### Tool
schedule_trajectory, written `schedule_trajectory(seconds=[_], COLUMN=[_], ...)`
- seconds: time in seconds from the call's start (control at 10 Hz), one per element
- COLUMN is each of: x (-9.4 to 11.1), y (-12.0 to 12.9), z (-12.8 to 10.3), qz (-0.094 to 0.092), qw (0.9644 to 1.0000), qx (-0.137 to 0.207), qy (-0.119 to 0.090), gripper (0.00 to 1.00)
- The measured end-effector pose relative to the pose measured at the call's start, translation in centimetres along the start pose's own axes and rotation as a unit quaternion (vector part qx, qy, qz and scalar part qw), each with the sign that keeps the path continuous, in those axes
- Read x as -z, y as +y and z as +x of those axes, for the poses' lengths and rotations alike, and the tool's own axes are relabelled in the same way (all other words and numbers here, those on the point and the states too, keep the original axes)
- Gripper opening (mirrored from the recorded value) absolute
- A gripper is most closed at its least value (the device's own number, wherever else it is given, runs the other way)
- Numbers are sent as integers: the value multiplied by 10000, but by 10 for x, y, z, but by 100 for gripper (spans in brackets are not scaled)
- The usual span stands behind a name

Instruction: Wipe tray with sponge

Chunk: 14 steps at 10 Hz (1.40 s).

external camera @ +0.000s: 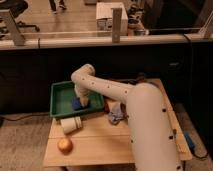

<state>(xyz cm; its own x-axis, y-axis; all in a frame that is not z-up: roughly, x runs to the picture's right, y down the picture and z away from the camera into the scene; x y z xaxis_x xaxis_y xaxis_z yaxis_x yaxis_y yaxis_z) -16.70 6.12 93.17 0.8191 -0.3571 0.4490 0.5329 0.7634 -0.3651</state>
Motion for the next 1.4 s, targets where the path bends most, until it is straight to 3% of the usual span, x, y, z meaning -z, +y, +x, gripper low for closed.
schedule_trajectory(seconds=[0.4, 0.9, 1.4], x=[-16, -15, -15], y=[-15, 15, 14], z=[-56, -43, -45], qz=[-64, -99, -95], qw=[9996, 9995, 9994], qx=[222, 213, 235], qy=[-163, -228, -242], gripper=[0, 0, 0])
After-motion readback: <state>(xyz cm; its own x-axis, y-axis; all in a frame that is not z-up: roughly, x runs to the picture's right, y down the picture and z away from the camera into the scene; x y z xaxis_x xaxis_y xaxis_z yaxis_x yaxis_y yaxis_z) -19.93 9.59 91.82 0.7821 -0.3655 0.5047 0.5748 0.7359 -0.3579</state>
